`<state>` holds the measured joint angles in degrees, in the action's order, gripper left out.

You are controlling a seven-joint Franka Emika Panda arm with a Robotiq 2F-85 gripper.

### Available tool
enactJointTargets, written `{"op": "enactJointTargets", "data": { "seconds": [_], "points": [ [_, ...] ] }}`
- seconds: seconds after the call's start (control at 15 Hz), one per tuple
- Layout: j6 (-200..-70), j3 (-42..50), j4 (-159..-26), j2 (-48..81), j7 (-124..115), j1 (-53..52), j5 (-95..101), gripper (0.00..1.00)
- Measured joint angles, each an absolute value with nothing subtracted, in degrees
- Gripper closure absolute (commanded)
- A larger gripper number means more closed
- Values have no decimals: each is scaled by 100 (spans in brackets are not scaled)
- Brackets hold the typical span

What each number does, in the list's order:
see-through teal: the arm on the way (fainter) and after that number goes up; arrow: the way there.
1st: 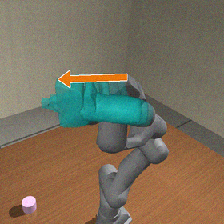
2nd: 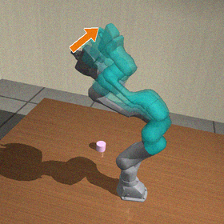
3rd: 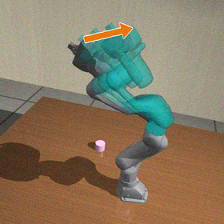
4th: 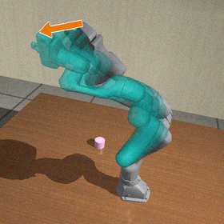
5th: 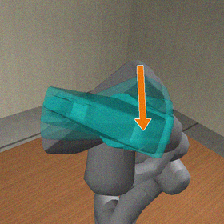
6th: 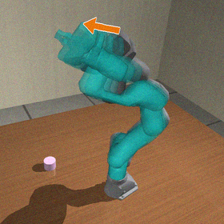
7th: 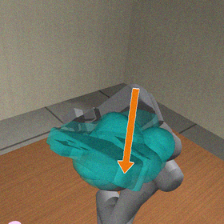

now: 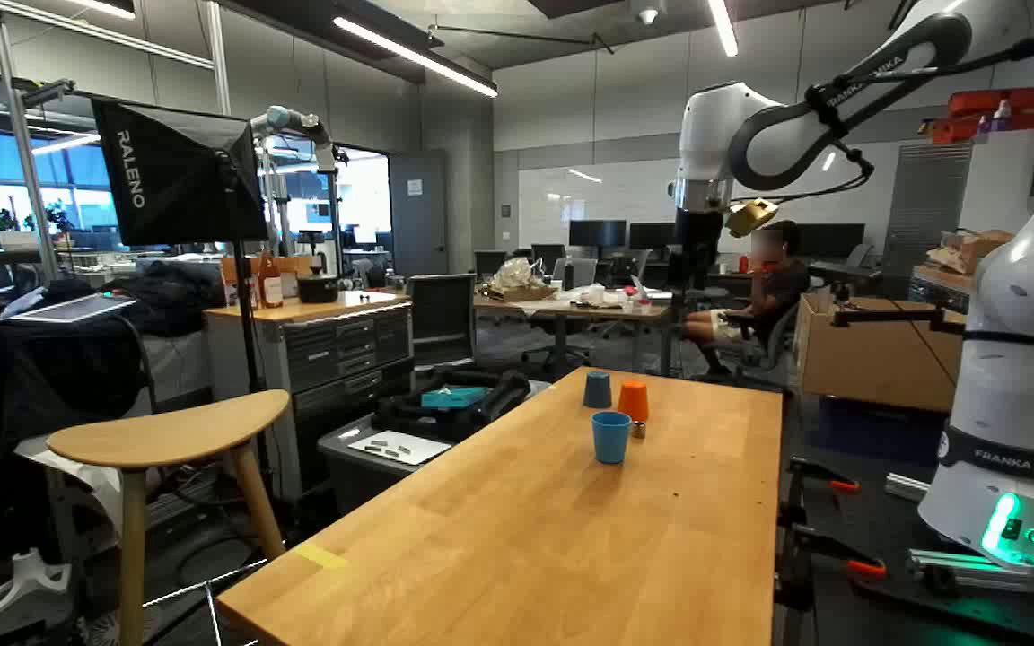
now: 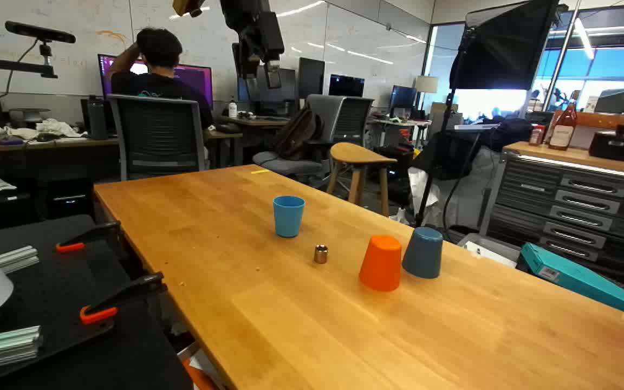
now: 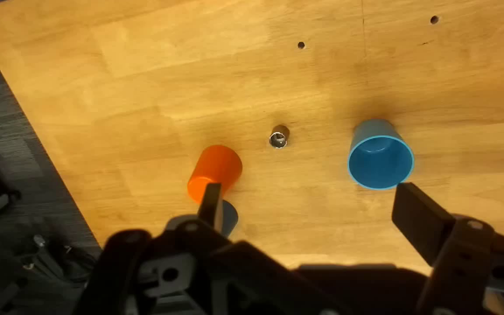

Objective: Put the object in the blue cup

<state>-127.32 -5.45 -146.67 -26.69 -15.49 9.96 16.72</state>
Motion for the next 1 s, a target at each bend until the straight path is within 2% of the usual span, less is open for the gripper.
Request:
{"op": "enactJointTargets", "data": {
  "seconds": [0.6, 1.0],
  "points": [
    [-12754, -423, -14631, -2556, -1449, 954, 1571, 0],
    [-13115, 593, -13770, -874, -925, 998, 604, 0]
  ]
}}
